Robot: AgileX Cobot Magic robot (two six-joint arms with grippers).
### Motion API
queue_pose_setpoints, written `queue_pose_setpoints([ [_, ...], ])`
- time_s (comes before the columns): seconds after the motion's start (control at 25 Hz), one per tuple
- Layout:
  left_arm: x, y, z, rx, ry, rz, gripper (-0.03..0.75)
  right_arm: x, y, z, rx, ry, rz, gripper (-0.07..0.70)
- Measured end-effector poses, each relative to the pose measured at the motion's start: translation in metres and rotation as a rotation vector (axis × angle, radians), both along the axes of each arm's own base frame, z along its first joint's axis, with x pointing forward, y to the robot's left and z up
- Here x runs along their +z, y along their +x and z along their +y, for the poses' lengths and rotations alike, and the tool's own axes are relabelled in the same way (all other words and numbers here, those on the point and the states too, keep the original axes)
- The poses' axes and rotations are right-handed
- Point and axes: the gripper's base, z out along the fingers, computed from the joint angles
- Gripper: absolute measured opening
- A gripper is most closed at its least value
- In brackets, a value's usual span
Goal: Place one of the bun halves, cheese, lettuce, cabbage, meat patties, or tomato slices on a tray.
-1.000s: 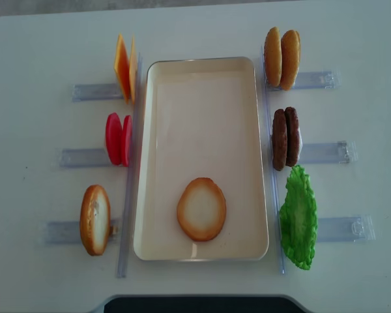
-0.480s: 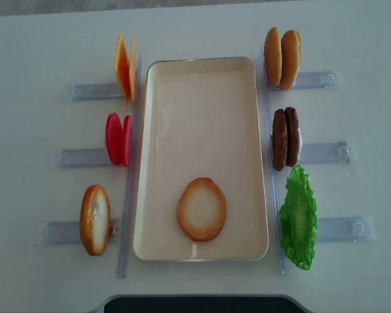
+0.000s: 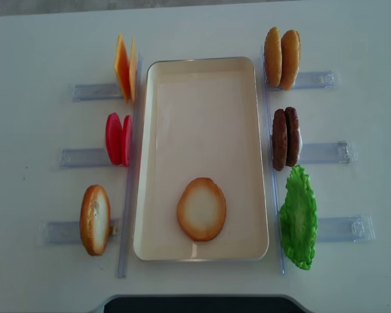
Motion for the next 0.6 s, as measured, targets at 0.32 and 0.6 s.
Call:
queue_pose_setpoints([
  [0.32,-0.0046,0.0068,0.0007,0.005,-0.005,-0.028,0.141,0.0000,0.0000,0.0000,0.000,0.000,0.000,0.416],
  [0.6,-0.0040,0.0072,0.0007,0.018,-0.026,-0.038,0.141,0.0000,0.0000,0.0000,0.000,0.000,0.000,0.416],
])
